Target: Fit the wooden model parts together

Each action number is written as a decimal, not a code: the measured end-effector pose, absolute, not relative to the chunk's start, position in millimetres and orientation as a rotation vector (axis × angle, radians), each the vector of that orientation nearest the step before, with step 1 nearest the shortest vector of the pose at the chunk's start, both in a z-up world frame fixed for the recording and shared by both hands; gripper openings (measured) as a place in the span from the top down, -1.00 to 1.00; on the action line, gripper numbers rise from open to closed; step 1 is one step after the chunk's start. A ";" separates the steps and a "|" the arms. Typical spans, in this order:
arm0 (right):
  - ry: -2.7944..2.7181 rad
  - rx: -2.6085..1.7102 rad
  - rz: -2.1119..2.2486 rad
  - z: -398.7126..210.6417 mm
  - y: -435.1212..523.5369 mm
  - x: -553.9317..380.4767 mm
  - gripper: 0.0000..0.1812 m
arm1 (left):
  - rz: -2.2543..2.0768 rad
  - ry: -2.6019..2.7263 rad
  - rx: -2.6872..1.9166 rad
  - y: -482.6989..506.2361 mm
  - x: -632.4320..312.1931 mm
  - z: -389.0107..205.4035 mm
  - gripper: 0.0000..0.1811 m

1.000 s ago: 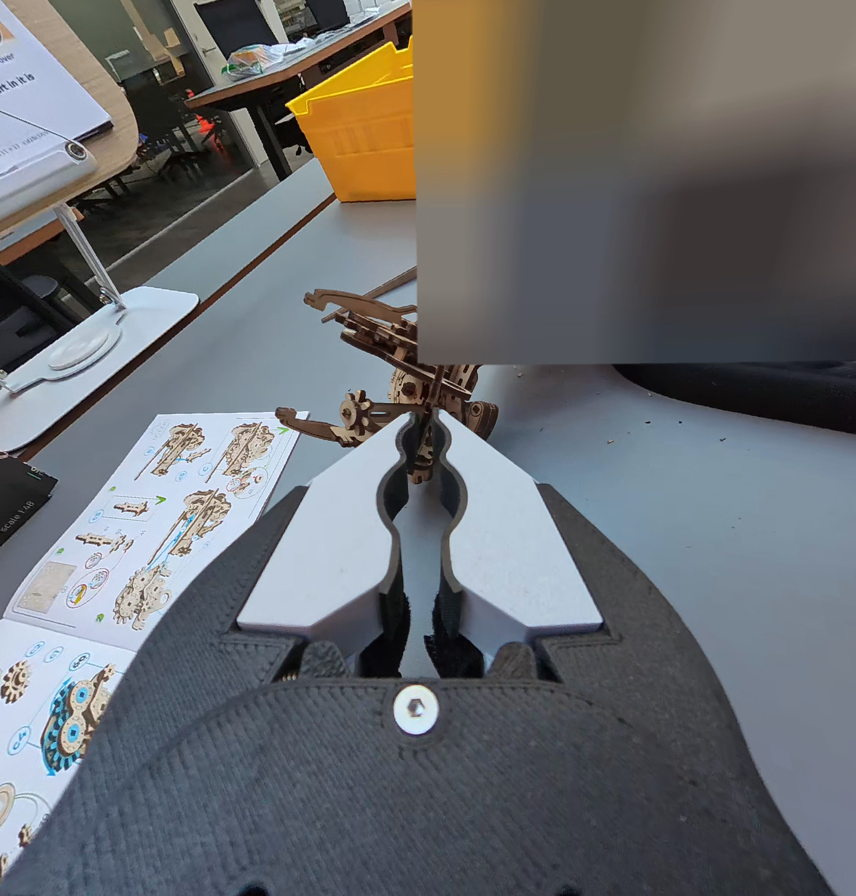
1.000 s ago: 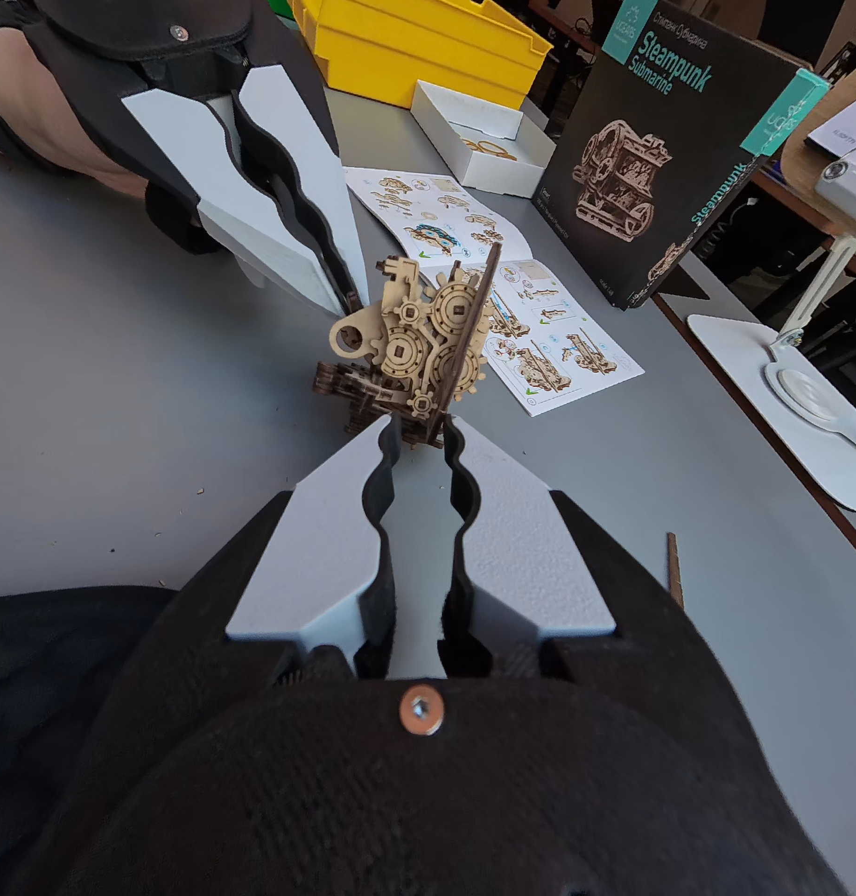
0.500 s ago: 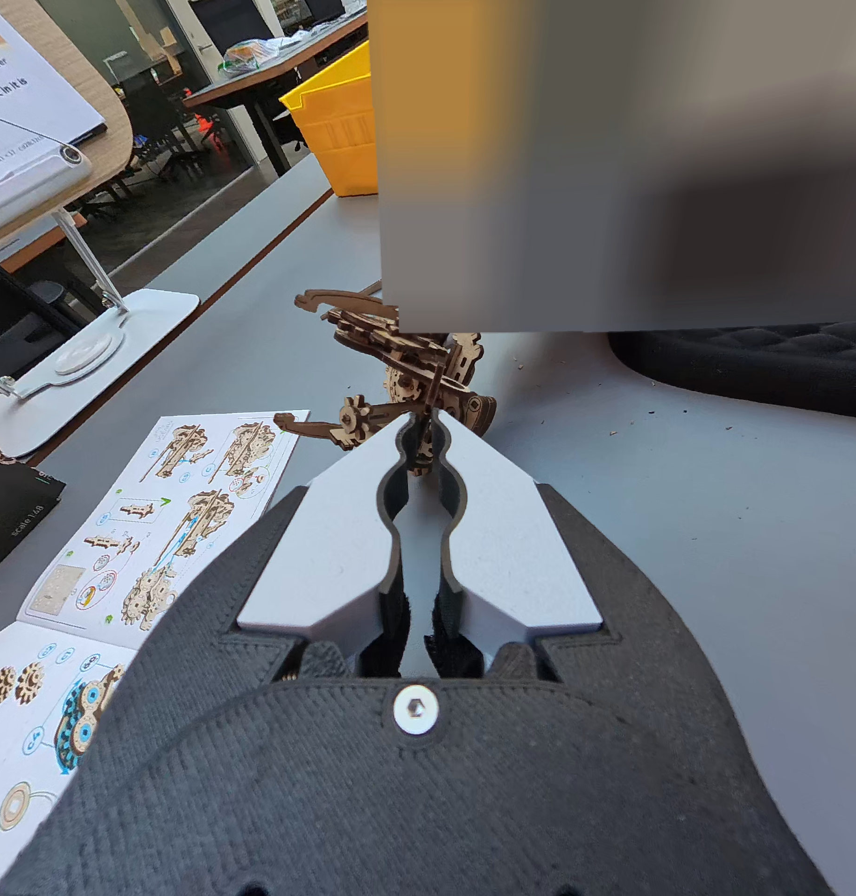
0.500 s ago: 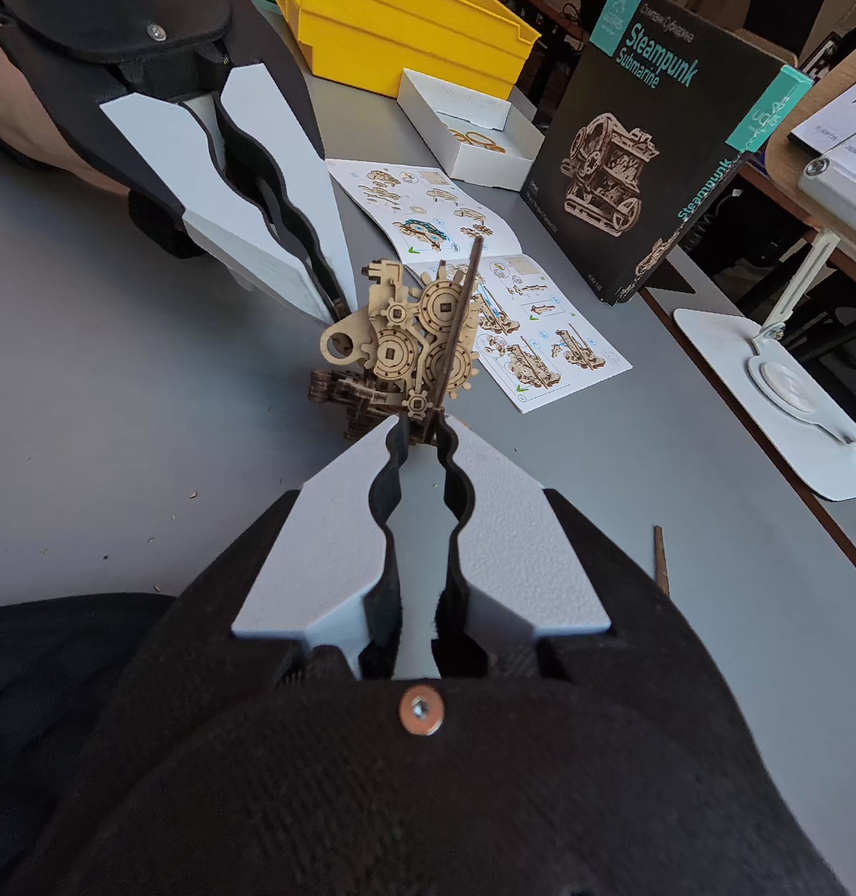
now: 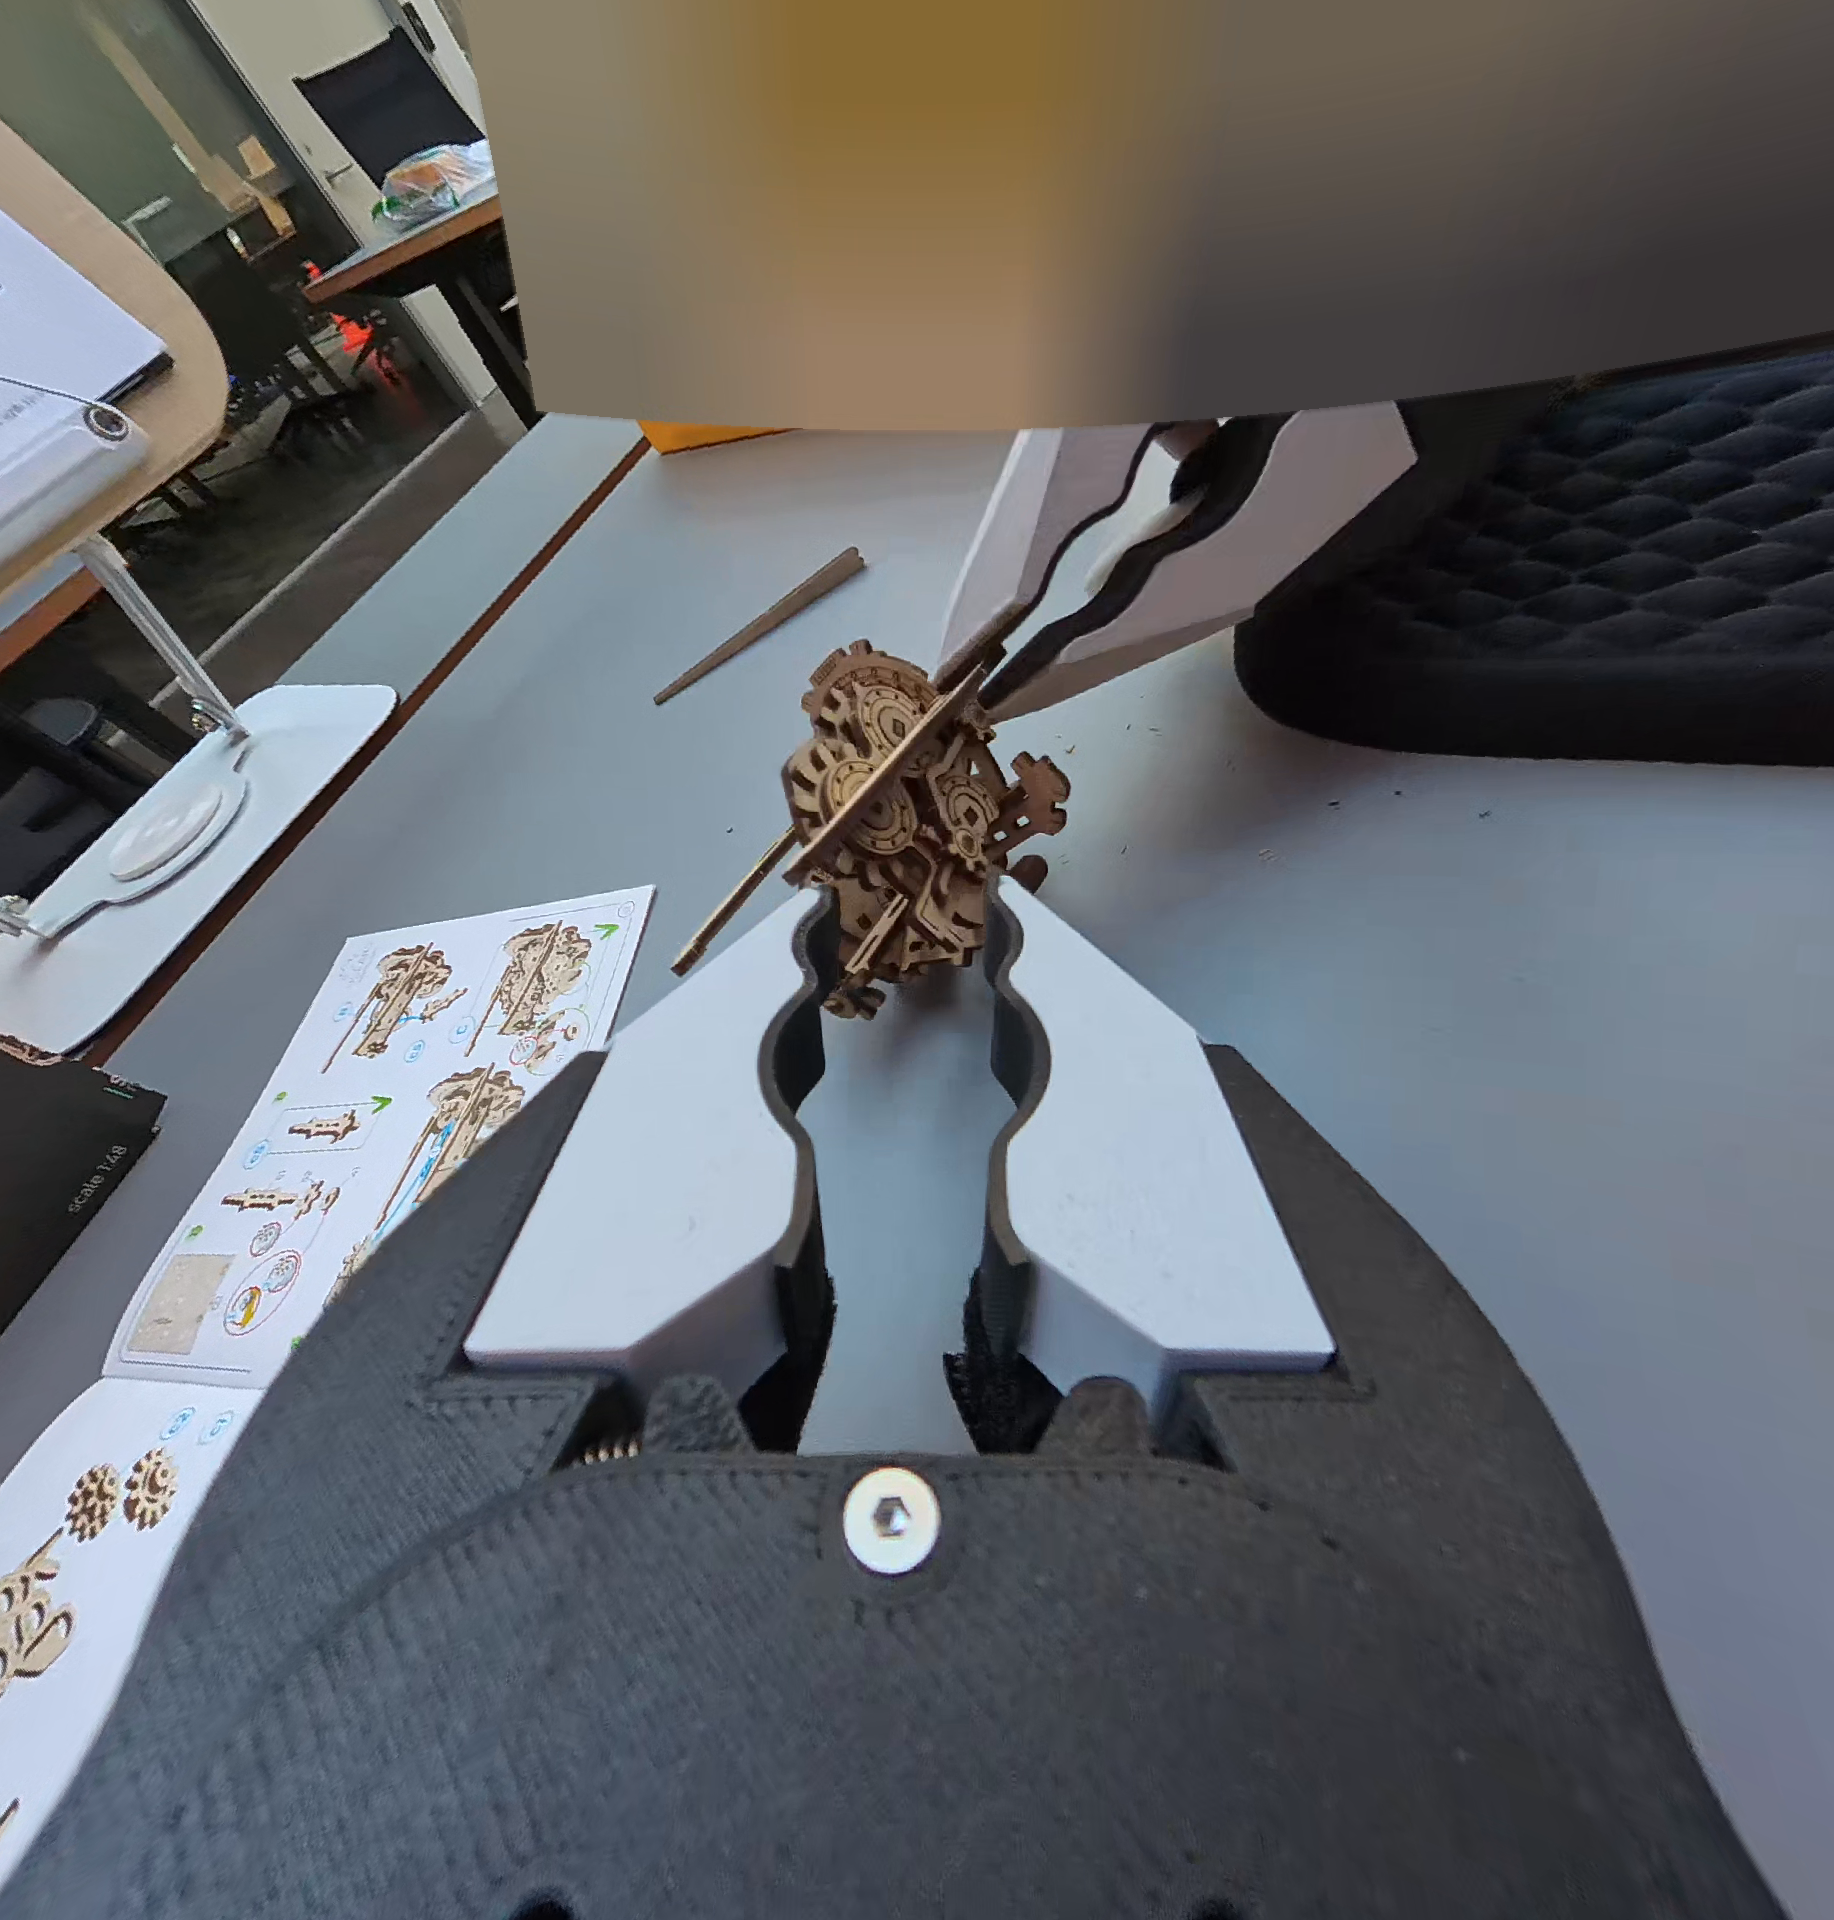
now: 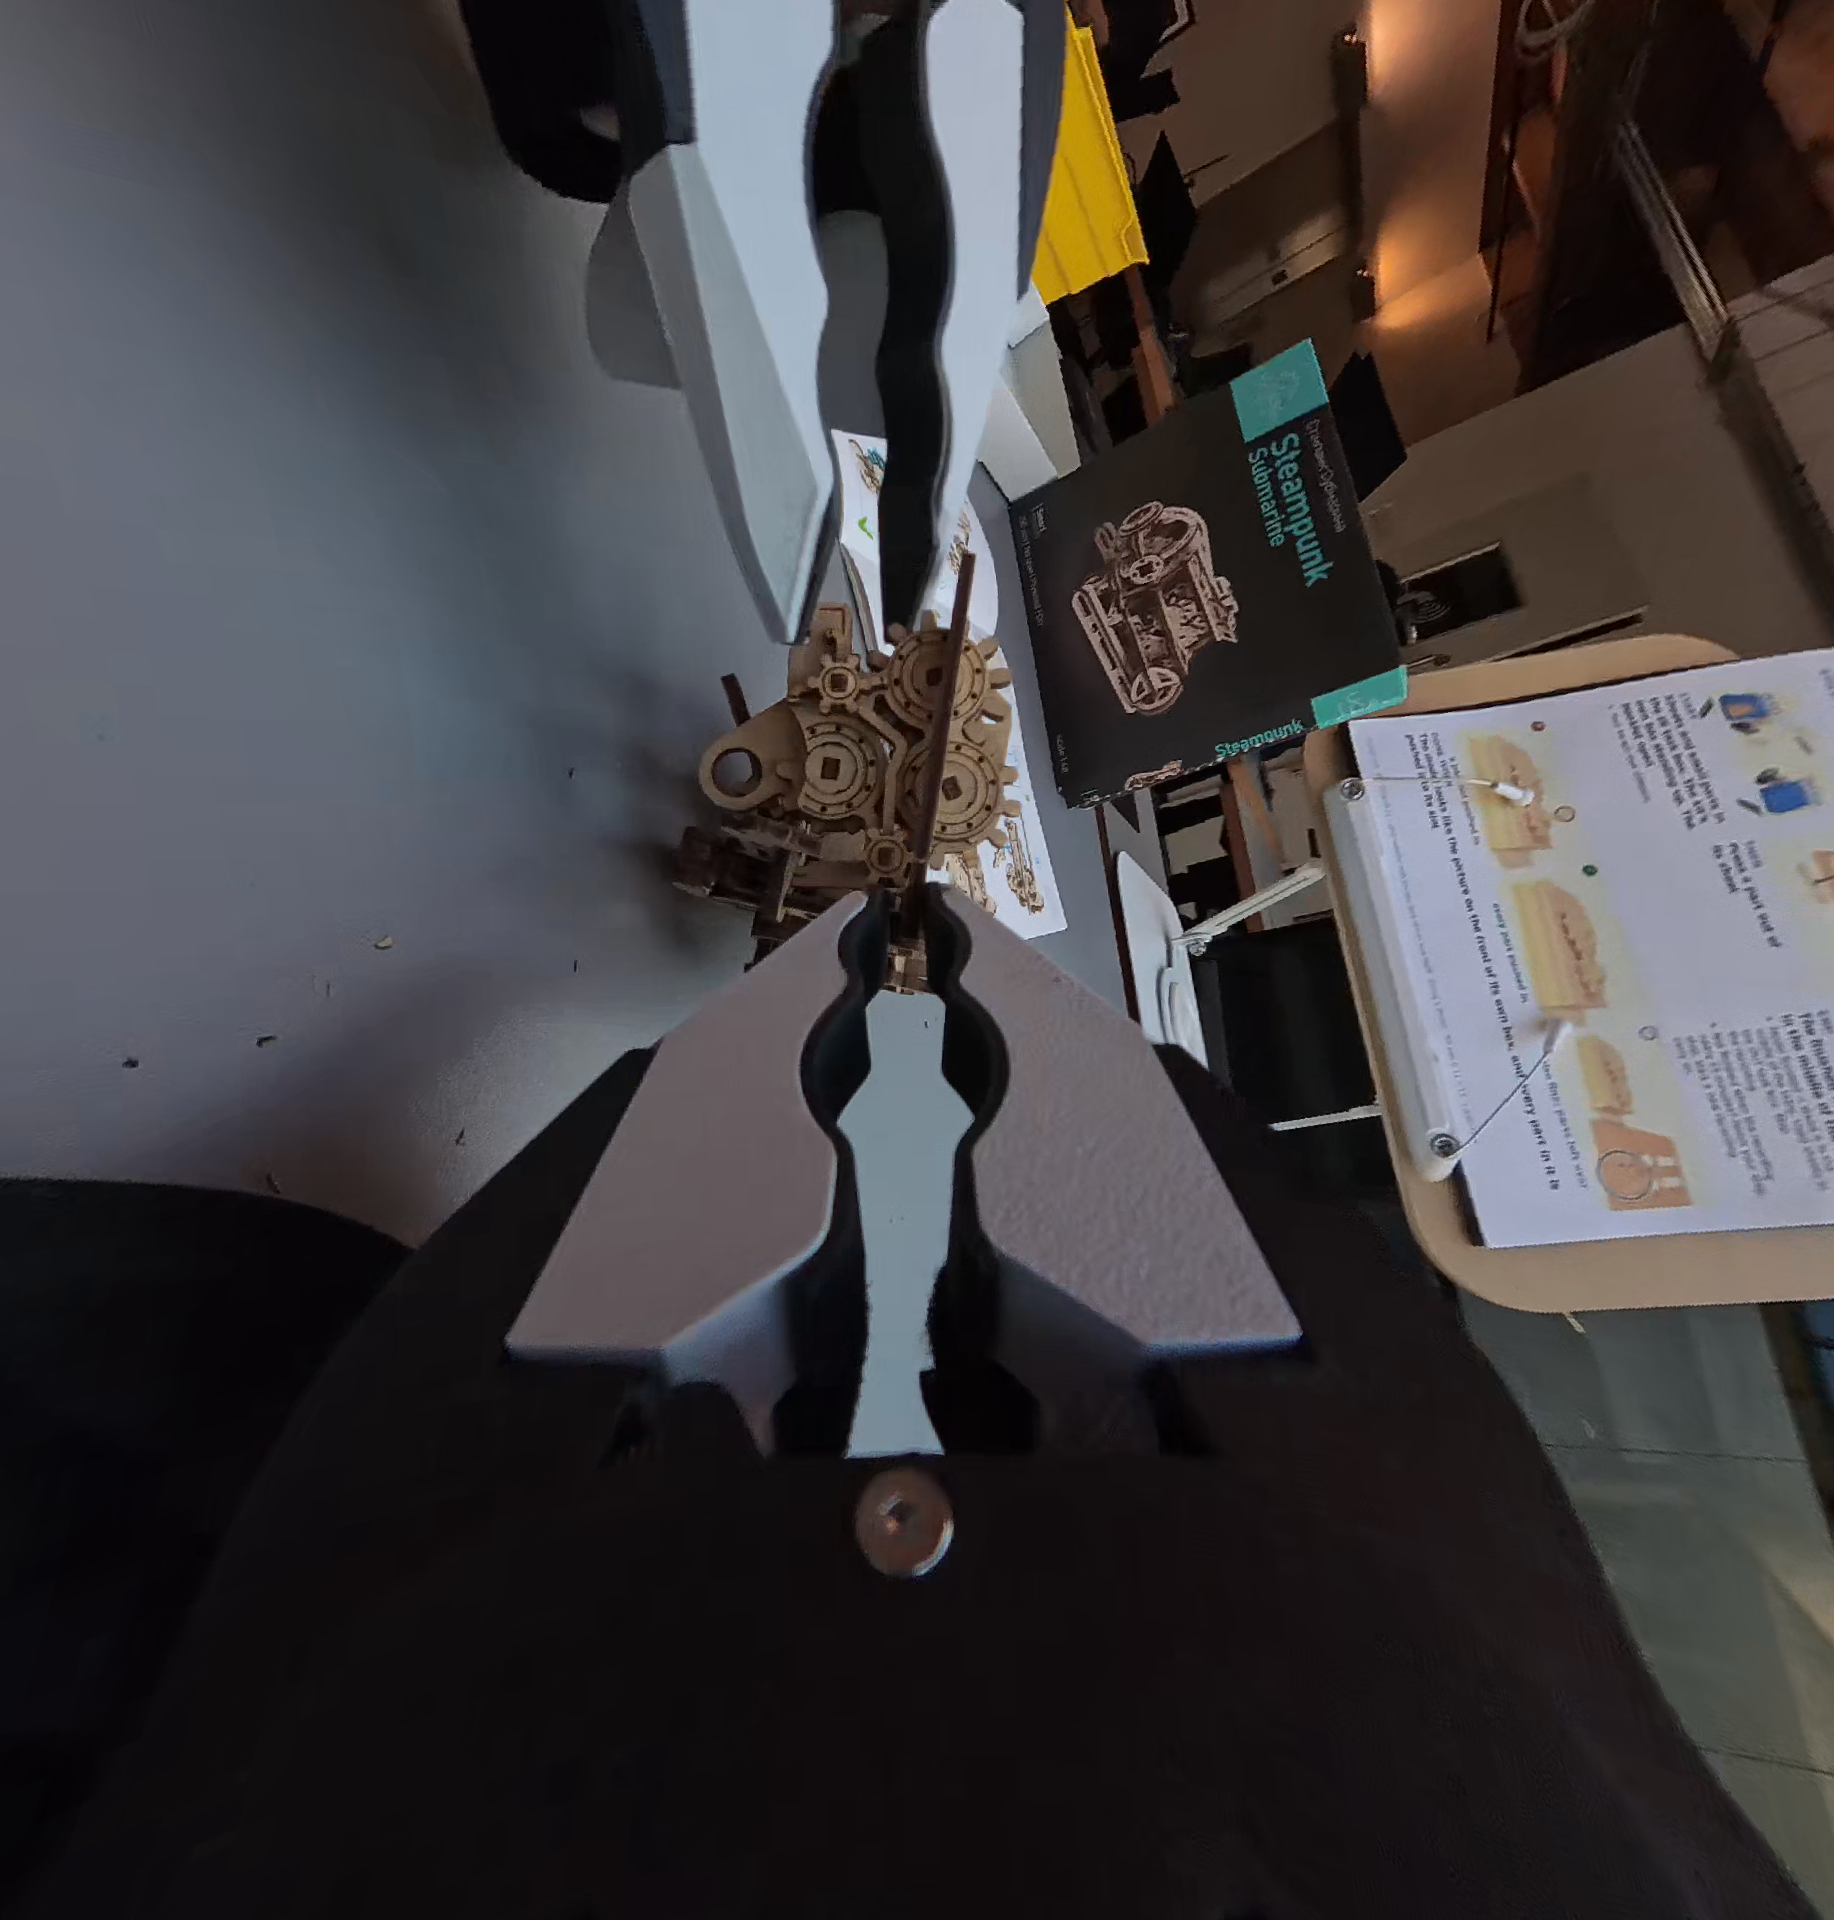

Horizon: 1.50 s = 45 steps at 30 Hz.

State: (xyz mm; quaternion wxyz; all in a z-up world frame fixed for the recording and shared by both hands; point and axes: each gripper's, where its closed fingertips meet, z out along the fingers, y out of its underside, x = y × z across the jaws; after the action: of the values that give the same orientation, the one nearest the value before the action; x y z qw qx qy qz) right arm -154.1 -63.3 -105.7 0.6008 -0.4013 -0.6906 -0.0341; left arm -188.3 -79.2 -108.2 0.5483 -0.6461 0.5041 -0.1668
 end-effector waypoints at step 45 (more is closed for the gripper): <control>-1.587 -1.217 0.496 -121.5 -66.6 -155.0 0.53 | -1.103 0.899 -1.981 -83.3 -196.3 -126.3 0.94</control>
State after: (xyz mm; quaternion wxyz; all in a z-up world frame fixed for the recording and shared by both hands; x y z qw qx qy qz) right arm -155.0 -66.6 -121.5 0.5148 -0.5064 -0.6603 0.2064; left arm -196.3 -83.3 -126.3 0.3442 -0.7625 0.3460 -0.4247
